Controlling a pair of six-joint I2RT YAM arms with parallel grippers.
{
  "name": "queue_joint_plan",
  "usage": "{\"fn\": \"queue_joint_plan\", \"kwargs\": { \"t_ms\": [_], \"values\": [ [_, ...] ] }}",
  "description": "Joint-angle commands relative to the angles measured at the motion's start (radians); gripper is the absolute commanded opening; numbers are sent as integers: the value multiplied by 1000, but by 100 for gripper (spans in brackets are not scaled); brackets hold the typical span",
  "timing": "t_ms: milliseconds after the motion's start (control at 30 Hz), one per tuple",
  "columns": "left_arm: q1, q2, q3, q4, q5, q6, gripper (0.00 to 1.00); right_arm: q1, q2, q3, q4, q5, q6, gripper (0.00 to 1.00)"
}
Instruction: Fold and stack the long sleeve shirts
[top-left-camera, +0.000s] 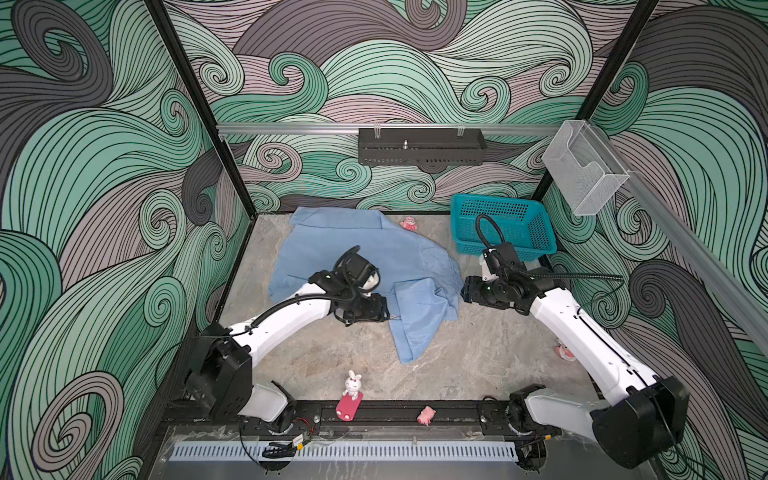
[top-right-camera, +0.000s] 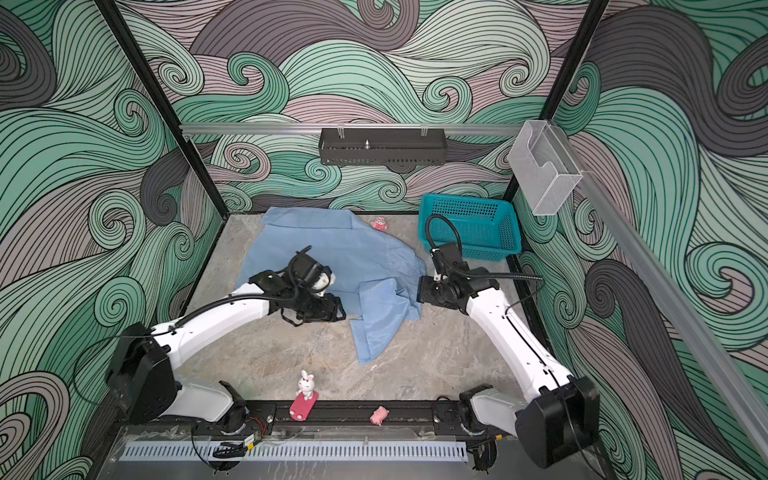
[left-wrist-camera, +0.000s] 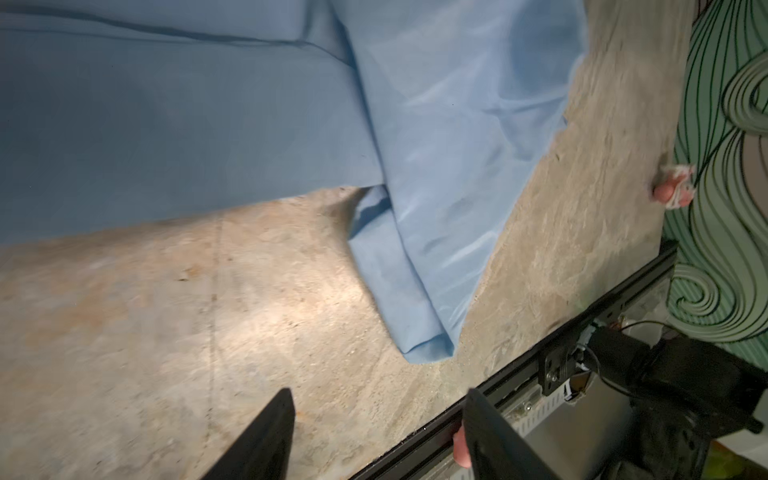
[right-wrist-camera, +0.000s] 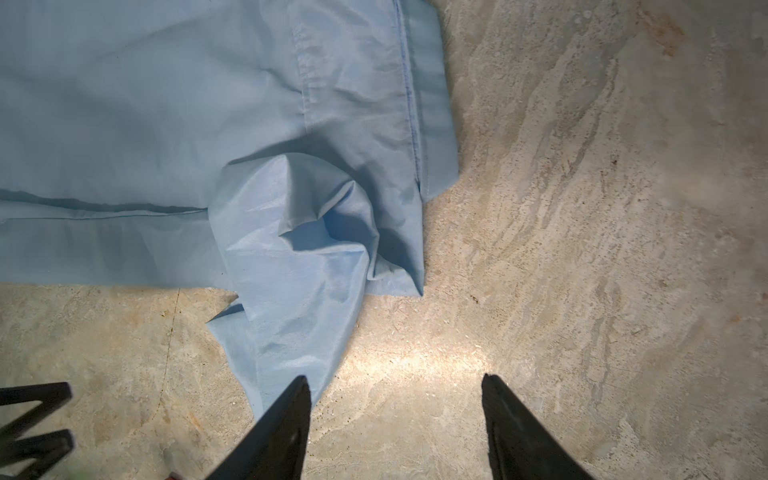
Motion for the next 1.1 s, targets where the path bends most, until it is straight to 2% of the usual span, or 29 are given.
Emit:
{"fn": "queue_joint_plan", "kwargs": {
  "t_ms": [0, 133, 267, 533, 800, 833, 867, 933, 1000, 1067],
  "values": [
    [-119, 116, 91, 35, -89, -2, 68, -14, -47, -26, -3, 18, 19, 66],
    [-237, 263, 199, -30, -187, 53, 70, -19, -85, -57, -10, 8, 28, 66],
    [-286, 362, 274, -74, -216, 76, 70, -21, -116, -82, -12, 0, 34, 66],
    [-340, 485, 352, -190, -288, 83, 70, -26, -121, -101, -13, -8, 35, 66],
    [-372, 534, 369, -263, -343, 111, 68, -28, -107, -100, -8, -13, 29, 66],
    [-373, 537, 367, -266, -349, 112, 64, -29, -104, -100, -8, -14, 29, 66],
    [-373, 541, 368, -273, -359, 108, 54, -27, -105, -99, -7, -15, 28, 66],
    [-373, 526, 373, -281, -387, 110, 24, -31, -104, -97, -7, -15, 28, 66],
    [-367, 480, 379, -280, -424, 117, 3, -29, -101, -97, -3, -17, 24, 65],
    [-352, 419, 400, -287, -438, 140, 0, -31, -93, -103, 2, -19, 23, 65]
  ]
}}
